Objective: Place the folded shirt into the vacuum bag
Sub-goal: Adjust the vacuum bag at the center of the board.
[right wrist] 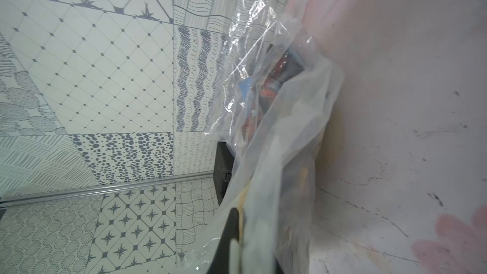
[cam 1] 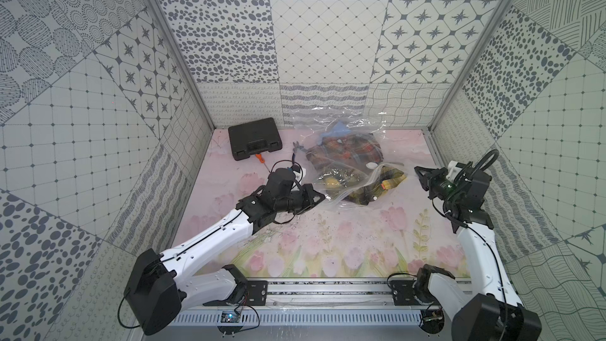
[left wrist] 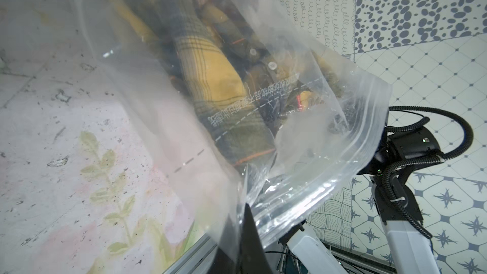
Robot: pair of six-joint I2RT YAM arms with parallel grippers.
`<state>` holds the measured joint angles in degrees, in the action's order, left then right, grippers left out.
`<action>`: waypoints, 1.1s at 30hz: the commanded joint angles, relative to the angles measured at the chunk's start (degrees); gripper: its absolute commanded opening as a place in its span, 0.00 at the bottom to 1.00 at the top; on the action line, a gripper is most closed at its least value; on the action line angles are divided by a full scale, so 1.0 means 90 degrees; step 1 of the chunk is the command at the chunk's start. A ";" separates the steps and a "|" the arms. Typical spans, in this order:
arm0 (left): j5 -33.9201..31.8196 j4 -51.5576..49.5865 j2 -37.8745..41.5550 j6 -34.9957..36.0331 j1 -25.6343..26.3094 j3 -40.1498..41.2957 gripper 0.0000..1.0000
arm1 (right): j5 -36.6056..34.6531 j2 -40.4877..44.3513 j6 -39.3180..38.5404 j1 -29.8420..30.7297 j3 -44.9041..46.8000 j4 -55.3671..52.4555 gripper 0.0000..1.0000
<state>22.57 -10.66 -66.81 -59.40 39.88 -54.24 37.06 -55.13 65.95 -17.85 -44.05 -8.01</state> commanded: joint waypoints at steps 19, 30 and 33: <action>0.0954 -0.3644 -0.2640 0.1866 -0.1156 -0.7544 0.00 | 0.0862 -0.1066 0.1142 0.0113 -0.3184 0.1157 0.00; 0.1335 -0.2631 -0.1449 0.1788 -0.1159 -0.4762 0.00 | 0.1036 -0.0559 0.1033 0.0045 -0.1896 0.1237 0.00; 0.1345 -0.2357 -0.0947 0.1783 -0.1151 -0.3815 0.00 | 0.0994 -0.0310 0.0657 0.0018 -0.1567 0.0822 0.00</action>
<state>31.79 -39.90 -80.84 -45.45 29.56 -98.24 45.58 -60.95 74.72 -17.28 -59.75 -2.00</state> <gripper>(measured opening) 0.046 0.104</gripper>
